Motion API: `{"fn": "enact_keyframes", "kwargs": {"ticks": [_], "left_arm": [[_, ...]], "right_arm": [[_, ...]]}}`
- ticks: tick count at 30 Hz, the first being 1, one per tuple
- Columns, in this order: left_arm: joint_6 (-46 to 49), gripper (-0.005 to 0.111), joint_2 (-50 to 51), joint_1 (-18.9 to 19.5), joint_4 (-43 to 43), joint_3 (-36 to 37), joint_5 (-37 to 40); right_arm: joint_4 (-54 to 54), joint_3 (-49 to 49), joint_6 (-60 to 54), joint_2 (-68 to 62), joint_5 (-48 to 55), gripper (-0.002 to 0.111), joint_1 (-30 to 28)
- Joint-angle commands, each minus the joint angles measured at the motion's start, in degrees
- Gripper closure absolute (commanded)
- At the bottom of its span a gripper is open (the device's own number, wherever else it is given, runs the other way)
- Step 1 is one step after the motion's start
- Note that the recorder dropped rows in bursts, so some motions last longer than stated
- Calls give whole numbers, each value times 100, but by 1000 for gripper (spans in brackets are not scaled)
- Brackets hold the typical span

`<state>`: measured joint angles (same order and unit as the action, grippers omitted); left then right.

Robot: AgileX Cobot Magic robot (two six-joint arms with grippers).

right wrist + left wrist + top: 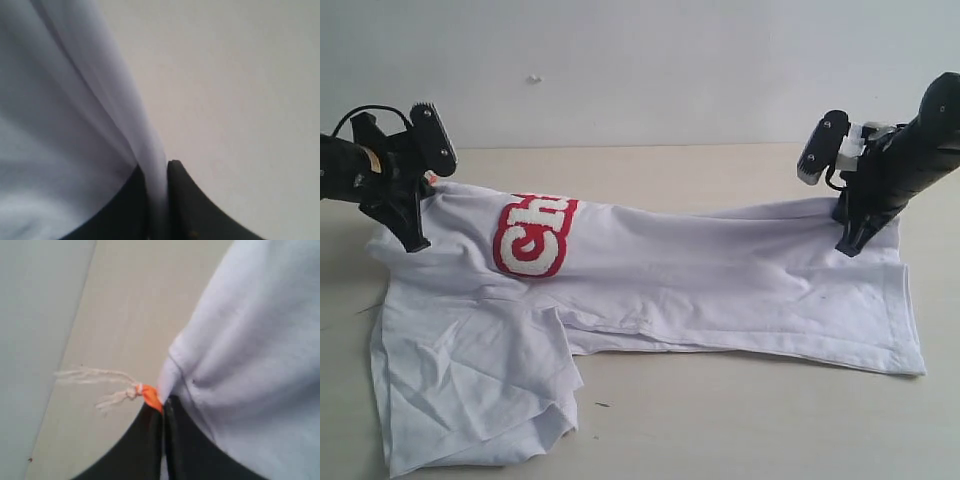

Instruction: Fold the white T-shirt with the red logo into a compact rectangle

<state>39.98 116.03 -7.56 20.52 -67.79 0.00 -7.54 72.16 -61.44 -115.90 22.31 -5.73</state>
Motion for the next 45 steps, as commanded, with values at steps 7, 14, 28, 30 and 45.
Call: {"fn": "enact_keyframes", "kwargs": {"ticks": [7,14,28,30,45], "left_arm": [[-311,107,201,23,-197,9,-201],[-475,107,252,23,-197,9,-200],[-746,107,252,133,-197,9,-87],[-746,107,252,156,-197,9,0],[-1345,107,252,179,-197,9,-39]], "right_arm": [[46,90,66,-248,-61,40,-23],[46,90,215,-377,-11,30,-23],[46,295,535,-273,-1039,30,-23],[46,353,563,-273,-1039,30,-23],[46,372,818,-273,-834,30,-23]]}}
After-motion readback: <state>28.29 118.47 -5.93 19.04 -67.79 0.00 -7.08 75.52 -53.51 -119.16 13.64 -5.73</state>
